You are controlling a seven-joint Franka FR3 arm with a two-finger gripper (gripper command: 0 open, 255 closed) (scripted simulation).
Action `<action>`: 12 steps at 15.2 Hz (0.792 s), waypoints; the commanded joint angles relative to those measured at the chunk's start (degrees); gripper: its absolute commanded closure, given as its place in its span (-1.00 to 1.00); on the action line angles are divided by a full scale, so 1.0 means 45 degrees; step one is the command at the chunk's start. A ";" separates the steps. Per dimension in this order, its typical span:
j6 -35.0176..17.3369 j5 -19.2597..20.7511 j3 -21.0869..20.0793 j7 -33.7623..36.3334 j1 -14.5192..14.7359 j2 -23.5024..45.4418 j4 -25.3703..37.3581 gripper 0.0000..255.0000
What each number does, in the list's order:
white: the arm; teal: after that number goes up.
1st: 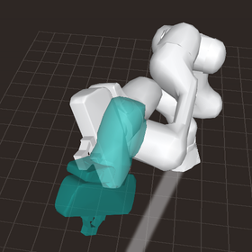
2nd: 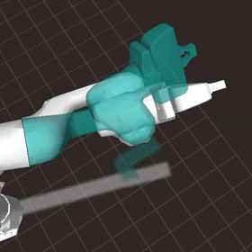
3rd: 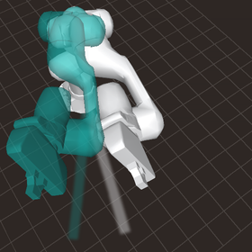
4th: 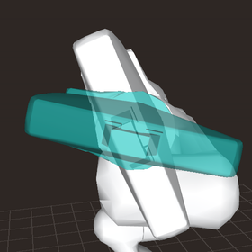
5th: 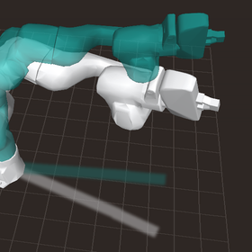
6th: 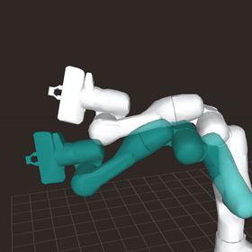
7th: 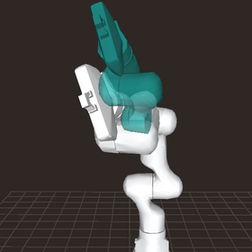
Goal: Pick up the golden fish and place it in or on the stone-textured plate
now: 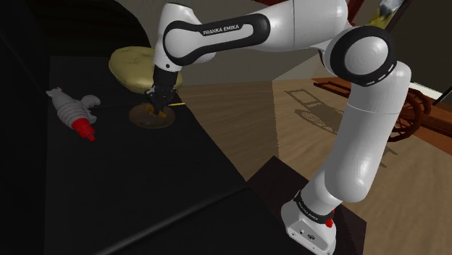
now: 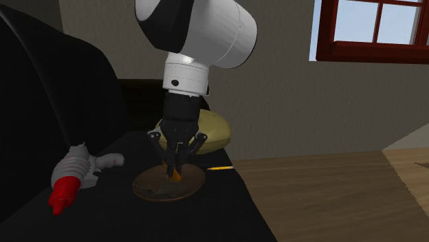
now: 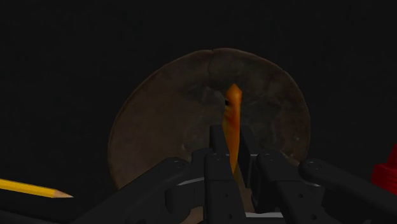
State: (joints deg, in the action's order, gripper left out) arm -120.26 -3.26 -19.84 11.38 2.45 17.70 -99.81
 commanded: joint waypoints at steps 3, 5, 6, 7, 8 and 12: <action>-0.0002 0.0001 0.0000 0.0000 0.0001 0.0003 0.0002 1.00; -0.0002 0.0001 0.0000 0.0000 0.0001 0.0003 0.0002 -1.00; -0.0002 0.0001 0.0000 0.0000 0.0001 0.0003 0.0002 -1.00; -0.0002 0.0001 0.0000 0.0000 0.0001 0.0003 0.0002 -1.00; -0.0002 0.0001 0.0000 0.0000 0.0001 0.0003 0.0002 -1.00; 0.1124 -0.0133 -0.0006 -0.0082 -0.0138 -0.0447 0.0685 -1.00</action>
State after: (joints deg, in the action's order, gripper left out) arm -116.87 -3.66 -19.89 11.25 2.10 16.32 -97.70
